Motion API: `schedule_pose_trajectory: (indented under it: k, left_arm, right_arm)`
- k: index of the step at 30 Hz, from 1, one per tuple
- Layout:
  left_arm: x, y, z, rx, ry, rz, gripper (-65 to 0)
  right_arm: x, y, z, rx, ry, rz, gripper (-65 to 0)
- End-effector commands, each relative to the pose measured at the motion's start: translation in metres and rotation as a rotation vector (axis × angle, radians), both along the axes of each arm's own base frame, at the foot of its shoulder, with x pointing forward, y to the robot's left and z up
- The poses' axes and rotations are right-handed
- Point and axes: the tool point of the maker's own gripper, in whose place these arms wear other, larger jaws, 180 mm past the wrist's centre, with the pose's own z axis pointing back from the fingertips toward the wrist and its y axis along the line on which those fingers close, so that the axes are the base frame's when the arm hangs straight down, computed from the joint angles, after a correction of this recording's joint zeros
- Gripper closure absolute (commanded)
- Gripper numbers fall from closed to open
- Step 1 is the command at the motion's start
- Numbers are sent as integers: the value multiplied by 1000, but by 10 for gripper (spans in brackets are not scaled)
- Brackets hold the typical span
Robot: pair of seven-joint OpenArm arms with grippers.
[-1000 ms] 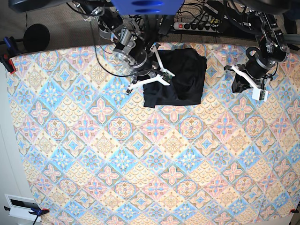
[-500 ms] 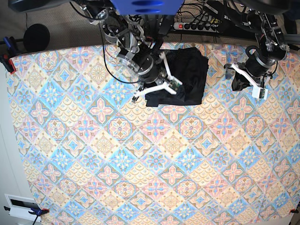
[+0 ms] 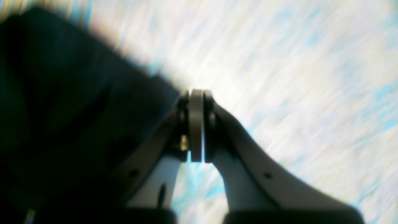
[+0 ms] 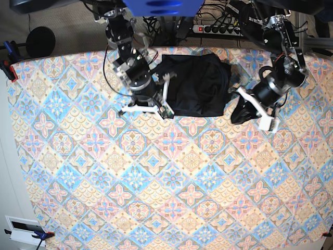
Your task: Layout the t-shirt on the table in an organized manner, then fold the t-shirt properly
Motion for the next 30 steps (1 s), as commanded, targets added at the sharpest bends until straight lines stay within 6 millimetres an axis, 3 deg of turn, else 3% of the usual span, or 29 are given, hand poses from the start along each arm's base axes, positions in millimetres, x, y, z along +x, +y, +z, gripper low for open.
schedule_pose_trajectory:
  k: [1, 3, 7, 12, 27, 30]
  left_arm:
    - [4, -2, 10, -10, -39, -8, -5]
    - [5, 1, 7, 20, -36, -2, -5]
    - [5, 15, -6, 145, -11, 24, -5]
    - [4, 22, -9, 174, -2, 37, -5]
    - [-13, 28, -22, 186, 31, 37, -5]
    - [-15, 27, -23, 182, 31, 39, -5]
  right_arm:
    - [11, 1, 16, 16, -57, -10, 0]
    - [4, 3, 14, 15, -42, -2, 0]
    - [-39, 31, -6, 28, 45, 88, 0]
    - [-62, 44, -15, -3, 98, 163, 0]
    - [-84, 90, -1, 38, 77, 307, 0]
    - [-80, 98, 5, 40, 51, 338, 0]
